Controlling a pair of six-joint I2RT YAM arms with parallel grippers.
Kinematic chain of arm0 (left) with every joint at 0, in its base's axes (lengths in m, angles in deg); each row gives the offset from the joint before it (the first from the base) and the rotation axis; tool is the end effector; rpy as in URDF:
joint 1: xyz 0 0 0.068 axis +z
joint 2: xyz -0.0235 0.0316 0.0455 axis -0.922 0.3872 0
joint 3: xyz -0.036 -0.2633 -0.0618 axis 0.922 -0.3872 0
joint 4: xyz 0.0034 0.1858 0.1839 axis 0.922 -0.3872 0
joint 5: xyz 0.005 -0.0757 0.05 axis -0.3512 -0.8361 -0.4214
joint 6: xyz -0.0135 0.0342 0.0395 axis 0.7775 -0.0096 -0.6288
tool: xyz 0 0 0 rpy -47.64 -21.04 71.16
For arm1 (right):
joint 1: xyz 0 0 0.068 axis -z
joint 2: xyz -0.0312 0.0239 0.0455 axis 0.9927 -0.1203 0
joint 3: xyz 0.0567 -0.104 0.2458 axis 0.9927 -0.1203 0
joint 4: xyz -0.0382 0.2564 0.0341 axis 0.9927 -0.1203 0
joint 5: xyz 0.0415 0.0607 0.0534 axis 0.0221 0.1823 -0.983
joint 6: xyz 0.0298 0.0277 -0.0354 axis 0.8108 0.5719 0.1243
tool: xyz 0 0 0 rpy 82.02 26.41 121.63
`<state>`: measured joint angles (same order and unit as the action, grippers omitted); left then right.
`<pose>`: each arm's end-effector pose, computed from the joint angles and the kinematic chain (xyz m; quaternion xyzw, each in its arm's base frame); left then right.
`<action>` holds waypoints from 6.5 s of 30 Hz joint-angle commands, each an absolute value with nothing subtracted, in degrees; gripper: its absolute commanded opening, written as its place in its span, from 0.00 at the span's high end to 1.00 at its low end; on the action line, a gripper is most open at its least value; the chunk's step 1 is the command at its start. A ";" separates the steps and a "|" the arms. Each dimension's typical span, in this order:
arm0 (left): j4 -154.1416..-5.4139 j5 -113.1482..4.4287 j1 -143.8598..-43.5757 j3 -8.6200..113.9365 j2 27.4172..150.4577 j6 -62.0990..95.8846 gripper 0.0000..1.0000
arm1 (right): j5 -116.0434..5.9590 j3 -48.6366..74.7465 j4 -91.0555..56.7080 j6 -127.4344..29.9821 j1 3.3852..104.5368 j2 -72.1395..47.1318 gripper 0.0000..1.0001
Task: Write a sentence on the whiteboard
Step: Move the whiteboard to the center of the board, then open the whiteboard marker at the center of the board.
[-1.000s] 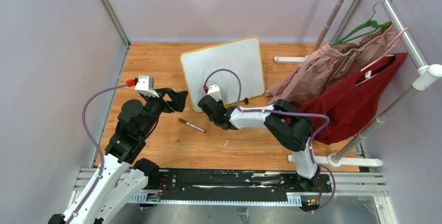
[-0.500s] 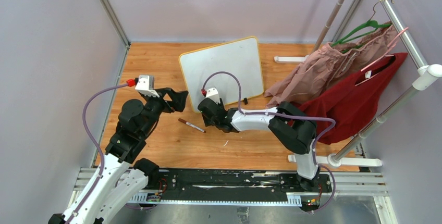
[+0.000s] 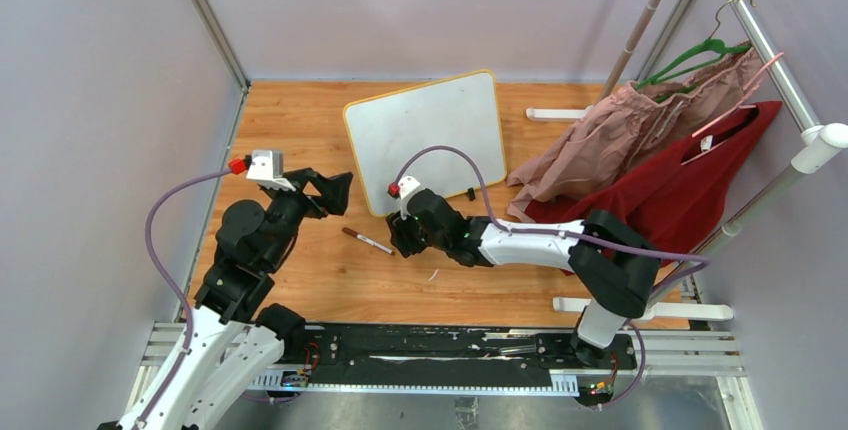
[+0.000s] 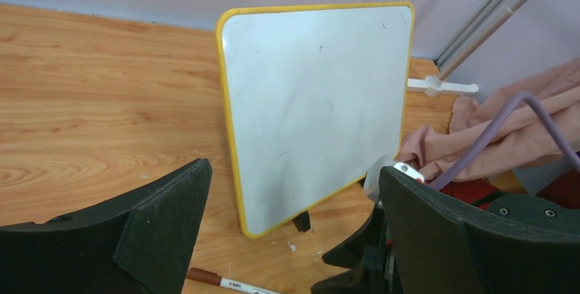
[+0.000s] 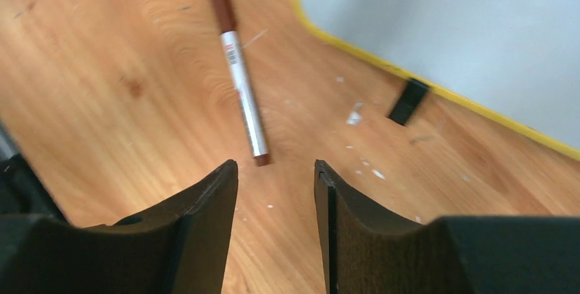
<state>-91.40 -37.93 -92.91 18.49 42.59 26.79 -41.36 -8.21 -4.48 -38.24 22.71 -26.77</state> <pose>0.1204 -0.0523 0.3380 -0.0240 0.7102 -0.2344 0.6634 0.1836 0.3151 0.2082 -0.2908 0.8097 0.2831 0.4240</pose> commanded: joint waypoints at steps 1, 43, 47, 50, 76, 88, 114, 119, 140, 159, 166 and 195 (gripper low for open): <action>-90.55 -34.59 -93.23 18.16 40.19 25.98 0.01 | -54.98 -7.26 -0.72 -45.42 21.48 -28.97 0.49; -90.54 -31.97 -93.23 17.83 37.92 25.53 0.01 | -43.94 6.35 -18.49 -51.52 18.76 -43.76 0.68; -90.58 -31.96 -93.23 17.80 37.87 25.53 0.01 | -42.47 1.57 -20.15 -49.70 18.67 -39.05 0.70; -90.51 -32.02 -93.23 17.80 37.79 25.53 0.01 | -40.74 -1.43 -22.46 -48.51 18.67 -35.60 0.73; -90.34 -32.65 -93.23 17.59 38.08 25.79 0.01 | -36.89 -9.81 -23.63 -45.97 18.60 -18.96 0.48; -90.56 -32.22 -93.23 17.66 37.44 25.75 0.01 | -40.05 -6.67 -20.80 -48.49 18.13 -19.41 0.39; -90.36 -32.74 -93.32 17.49 37.09 25.88 0.01 | -39.61 14.63 -24.33 -54.63 15.87 -44.29 0.42; -90.34 -32.65 -93.32 17.54 37.00 25.88 0.01 | -38.24 17.59 -25.69 -55.06 15.94 -47.44 0.47; -90.06 -33.09 -93.32 17.37 37.27 26.01 0.01 | -37.19 9.56 -30.19 -48.14 16.99 -42.27 1.00; -89.88 -33.53 -93.32 17.13 37.69 26.31 0.01 | -37.01 -0.82 -38.47 -36.41 18.01 -30.61 0.65; -89.88 -33.44 -93.32 17.18 37.60 26.27 0.01 | -39.53 1.67 -38.72 -37.78 19.72 -32.65 0.65; -87.61 -38.89 -93.59 17.05 42.37 27.95 0.00 | -35.79 -8.27 -34.41 -36.86 20.42 -11.43 1.00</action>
<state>-89.83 -36.10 -93.09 17.22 39.31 26.72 -39.83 -5.94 -36.13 -37.30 19.87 -21.31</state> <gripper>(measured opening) 0.996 0.035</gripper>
